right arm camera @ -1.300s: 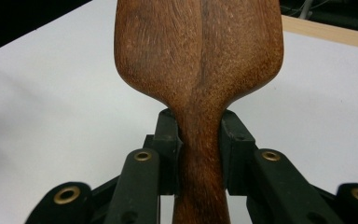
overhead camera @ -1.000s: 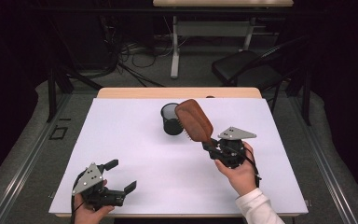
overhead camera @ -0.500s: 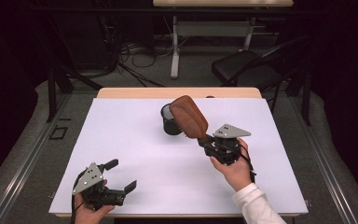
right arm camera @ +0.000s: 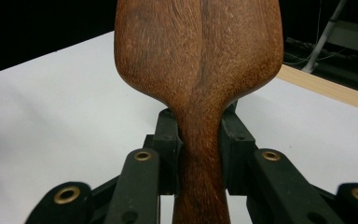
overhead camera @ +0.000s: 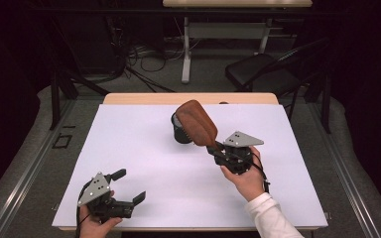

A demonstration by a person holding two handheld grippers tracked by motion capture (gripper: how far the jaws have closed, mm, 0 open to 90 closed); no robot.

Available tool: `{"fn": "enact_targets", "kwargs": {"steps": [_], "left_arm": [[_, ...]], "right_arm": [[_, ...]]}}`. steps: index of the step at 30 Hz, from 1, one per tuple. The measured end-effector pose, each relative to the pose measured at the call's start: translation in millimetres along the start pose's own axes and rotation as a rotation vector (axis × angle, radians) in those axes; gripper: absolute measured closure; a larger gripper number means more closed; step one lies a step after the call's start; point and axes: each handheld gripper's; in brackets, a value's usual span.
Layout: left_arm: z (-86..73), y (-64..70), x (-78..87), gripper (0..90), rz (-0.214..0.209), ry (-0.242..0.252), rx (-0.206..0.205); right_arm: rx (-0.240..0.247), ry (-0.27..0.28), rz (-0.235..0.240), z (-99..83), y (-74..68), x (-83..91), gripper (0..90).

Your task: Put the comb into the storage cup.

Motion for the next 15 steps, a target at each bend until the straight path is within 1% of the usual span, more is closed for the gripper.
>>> {"fn": "enact_targets", "kwargs": {"steps": [4,8,15], "left_arm": [[-0.1,-0.8,-0.2,0.3,-0.002,-0.007,-0.001],[0.0,-1.6,-1.2,0.3,0.003,-0.011,-0.003],[0.2,-4.8,-0.5,0.3,0.017,-0.01,0.011]], "right_arm": [[0.009,0.015,0.004,-1.8,-2.1,1.5,71.5],[0.02,0.015,0.006,-3.2,-4.1,2.2,71.5],[0.035,0.028,0.019,-5.1,-6.9,2.7,71.5]]}}
Point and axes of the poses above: each handheld gripper's, and its own axes: x roughly backward along the jaws, z roughly out of its top, y roughly to its right, and after that the axes turned 3 degrees about -x, right-handed
